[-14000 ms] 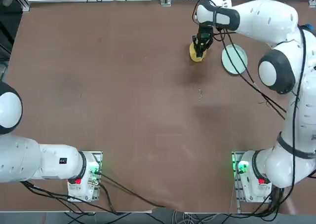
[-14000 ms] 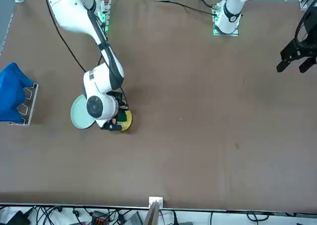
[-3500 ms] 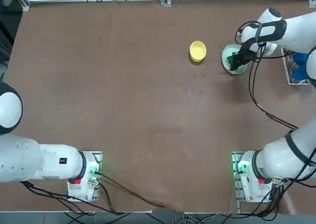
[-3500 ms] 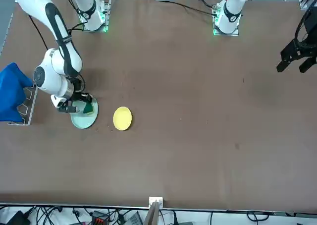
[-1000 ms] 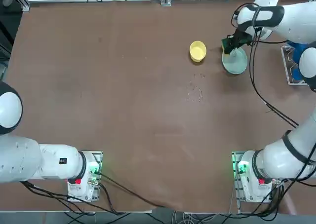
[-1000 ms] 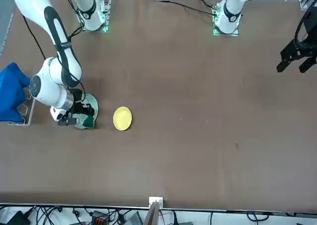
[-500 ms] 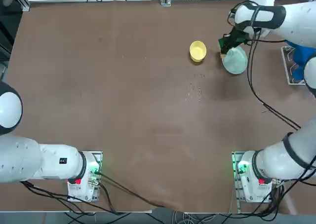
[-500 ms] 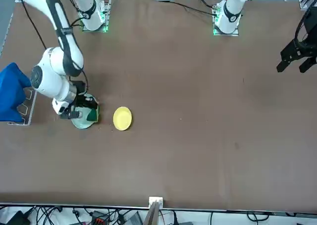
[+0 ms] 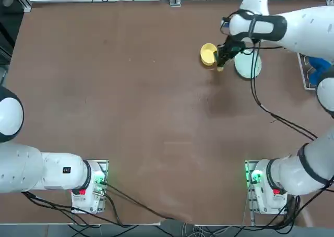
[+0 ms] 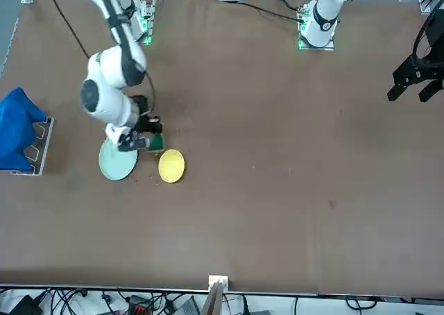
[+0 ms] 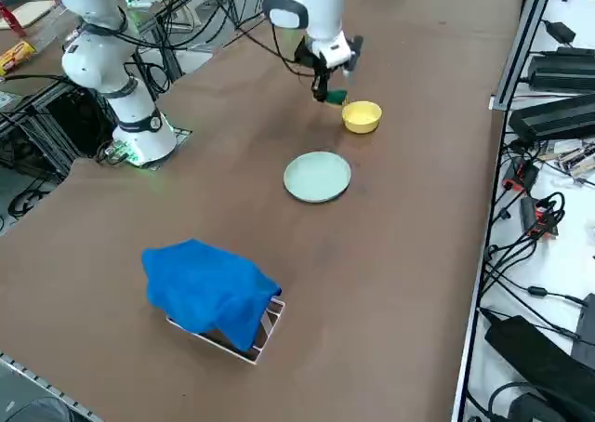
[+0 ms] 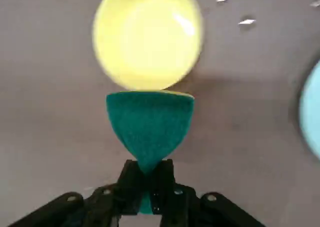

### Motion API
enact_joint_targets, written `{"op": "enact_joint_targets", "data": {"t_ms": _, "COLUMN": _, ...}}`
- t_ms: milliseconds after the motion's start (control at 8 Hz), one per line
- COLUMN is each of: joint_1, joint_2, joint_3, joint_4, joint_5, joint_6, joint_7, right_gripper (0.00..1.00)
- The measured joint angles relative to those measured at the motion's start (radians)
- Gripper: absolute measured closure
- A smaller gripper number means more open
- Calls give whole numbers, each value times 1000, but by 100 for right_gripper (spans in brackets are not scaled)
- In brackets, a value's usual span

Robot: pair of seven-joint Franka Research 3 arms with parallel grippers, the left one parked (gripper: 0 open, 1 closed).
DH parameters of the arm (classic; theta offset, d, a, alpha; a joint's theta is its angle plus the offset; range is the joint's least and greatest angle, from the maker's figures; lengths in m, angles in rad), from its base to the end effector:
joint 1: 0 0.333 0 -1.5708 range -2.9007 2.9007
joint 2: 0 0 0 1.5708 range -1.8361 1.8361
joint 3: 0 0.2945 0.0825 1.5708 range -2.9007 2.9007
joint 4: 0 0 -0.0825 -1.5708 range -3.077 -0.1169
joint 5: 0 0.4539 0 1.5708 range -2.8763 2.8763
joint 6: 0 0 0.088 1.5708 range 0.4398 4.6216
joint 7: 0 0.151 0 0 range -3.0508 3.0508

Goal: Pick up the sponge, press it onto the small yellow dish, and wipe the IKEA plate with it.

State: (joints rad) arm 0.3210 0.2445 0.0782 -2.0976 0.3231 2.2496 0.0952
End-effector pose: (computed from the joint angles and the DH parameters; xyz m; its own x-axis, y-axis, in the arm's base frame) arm 0.5542 0.2567 0.1862 0.9846 0.1026 -0.1415 0.0676 -0.9701 -0.2333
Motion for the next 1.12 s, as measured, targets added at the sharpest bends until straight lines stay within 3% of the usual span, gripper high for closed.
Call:
{"op": "enact_joint_targets", "data": {"t_ms": 375, "joint_1": 124, "joint_2": -9, "joint_3": 1, "joint_4": -18, "joint_5": 0, "joint_6": 15, "joint_7": 103, "right_gripper": 86}}
{"op": "enact_joint_targets", "data": {"t_ms": 750, "joint_1": 186, "joint_2": -7, "joint_3": 0, "joint_4": -153, "joint_5": 0, "joint_6": 210, "joint_7": 138, "right_gripper": 85}}
{"op": "enact_joint_targets", "data": {"t_ms": 1125, "joint_1": 245, "joint_2": -6, "joint_3": 0, "joint_4": -199, "joint_5": 0, "joint_6": 267, "joint_7": 204, "right_gripper": 85}}
